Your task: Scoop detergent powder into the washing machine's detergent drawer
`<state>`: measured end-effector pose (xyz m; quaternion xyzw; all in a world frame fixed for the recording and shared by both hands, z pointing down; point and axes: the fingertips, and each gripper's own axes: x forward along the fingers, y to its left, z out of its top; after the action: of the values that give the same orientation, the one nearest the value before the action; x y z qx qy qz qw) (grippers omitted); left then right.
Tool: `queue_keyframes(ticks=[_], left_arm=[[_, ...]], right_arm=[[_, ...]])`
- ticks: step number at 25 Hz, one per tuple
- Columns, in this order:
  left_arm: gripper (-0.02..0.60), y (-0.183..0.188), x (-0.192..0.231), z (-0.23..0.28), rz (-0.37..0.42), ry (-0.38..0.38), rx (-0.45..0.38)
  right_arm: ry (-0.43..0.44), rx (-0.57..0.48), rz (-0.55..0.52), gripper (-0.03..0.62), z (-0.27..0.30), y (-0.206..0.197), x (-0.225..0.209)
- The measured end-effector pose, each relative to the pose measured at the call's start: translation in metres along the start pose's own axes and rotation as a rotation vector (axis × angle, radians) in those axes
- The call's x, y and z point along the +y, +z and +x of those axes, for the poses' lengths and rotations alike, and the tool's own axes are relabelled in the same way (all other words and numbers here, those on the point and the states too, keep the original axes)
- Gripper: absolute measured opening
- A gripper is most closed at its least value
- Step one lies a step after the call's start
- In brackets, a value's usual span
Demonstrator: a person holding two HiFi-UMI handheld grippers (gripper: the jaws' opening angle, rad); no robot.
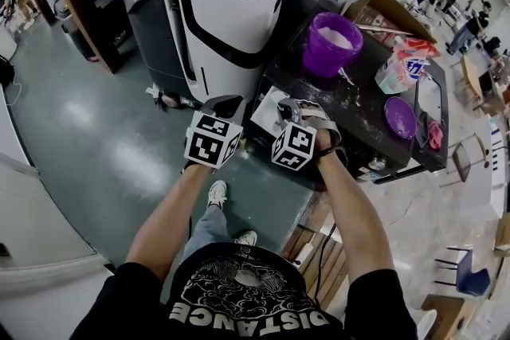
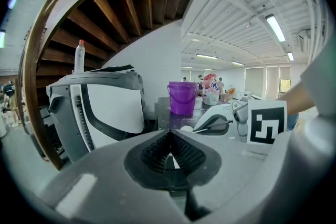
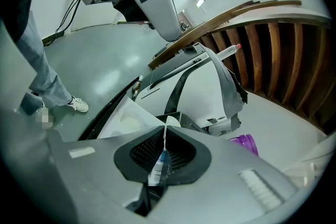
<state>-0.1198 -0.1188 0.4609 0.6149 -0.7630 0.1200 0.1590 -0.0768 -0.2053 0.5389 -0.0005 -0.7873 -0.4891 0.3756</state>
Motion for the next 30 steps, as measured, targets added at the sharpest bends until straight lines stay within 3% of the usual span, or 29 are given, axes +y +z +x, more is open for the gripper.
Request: queue_keyframes(ticks=[4, 13, 24, 30], left_arm=[[0.002, -0.001, 0.000, -0.002, 0.001, -0.002, -0.001], [0.002, 0.011, -0.003, 0.005, 0.024, -0.025, -0.006], [0.002, 0.049, -0.030, 0.041, 0.072, -0.130, -0.020], [0.002, 0.068, -0.044, 0.061, 0.092, -0.188, -0.027]], right_arm=[[0.001, -0.015, 0.045, 0.035, -0.003, 0.003, 0.000], [-0.021, -0.098, 0.384, 0.035, -0.025, 0.008, -0.037], [-0.156, -0.131, 0.729, 0.035, -0.071, -0.030, -0.100], [-0.236, -0.107, 0.848, 0.035, -0.093, -0.062, -0.115]])
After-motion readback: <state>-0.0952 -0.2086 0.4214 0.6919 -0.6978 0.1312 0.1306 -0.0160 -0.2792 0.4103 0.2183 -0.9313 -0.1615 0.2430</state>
